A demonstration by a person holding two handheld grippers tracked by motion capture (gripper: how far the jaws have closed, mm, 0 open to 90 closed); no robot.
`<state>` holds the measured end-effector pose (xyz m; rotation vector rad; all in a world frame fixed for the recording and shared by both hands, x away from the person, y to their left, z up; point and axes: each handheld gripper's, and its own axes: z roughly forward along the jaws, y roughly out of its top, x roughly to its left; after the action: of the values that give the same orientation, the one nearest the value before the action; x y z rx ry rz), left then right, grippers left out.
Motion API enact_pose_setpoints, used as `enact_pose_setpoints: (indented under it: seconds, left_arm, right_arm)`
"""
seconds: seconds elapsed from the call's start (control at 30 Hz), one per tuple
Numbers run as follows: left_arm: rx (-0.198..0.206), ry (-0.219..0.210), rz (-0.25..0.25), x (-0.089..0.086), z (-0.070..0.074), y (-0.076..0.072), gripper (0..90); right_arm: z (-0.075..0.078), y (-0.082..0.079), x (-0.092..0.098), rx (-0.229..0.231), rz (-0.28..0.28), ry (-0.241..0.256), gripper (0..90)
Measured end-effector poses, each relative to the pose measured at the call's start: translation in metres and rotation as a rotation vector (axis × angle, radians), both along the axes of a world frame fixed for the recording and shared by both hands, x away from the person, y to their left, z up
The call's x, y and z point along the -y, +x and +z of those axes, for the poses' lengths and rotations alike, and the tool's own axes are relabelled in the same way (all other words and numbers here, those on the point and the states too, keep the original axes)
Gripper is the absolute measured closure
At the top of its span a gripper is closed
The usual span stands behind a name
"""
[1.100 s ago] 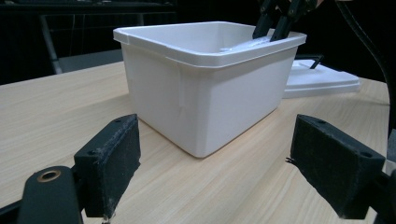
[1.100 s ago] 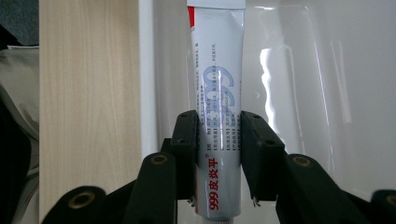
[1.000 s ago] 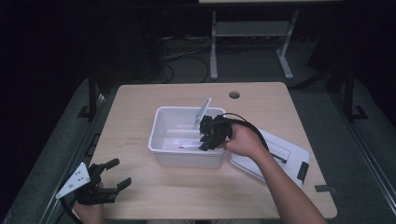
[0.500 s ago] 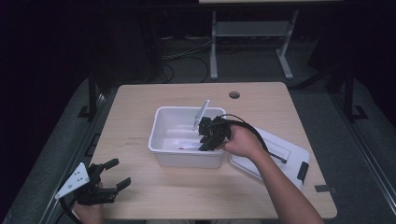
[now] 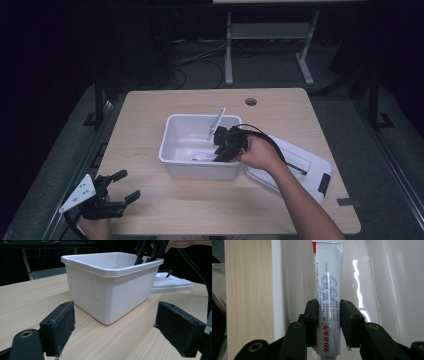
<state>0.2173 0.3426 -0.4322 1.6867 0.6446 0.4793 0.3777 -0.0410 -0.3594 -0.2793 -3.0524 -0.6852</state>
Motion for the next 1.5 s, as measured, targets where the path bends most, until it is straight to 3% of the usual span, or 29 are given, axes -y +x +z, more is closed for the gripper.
enact_pose_setpoints:
  seconds: [0.73, 0.87, 1.27, 1.5]
  left_arm:
    - [0.001, -0.003, 0.000, -0.001, 0.000, 0.000, 15.7]
    - [0.001, -0.001, -0.001, 0.000, 0.000, 0.000, 15.7]
    - [-0.003, 0.000, -0.002, 0.001, 0.000, 0.000, 15.7]
    - [-0.002, 0.003, -0.005, 0.002, 0.000, 0.001, 15.7]
  right_arm:
    - [-0.004, 0.003, 0.000, -0.007, -0.008, -0.009, 68.5]
    - [0.000, 0.003, 0.001, -0.012, -0.014, 0.021, 65.2]
    - [0.007, 0.000, 0.006, 0.007, -0.023, 0.034, 64.3]
    - [0.021, -0.004, 0.013, 0.028, -0.032, 0.048, 64.1]
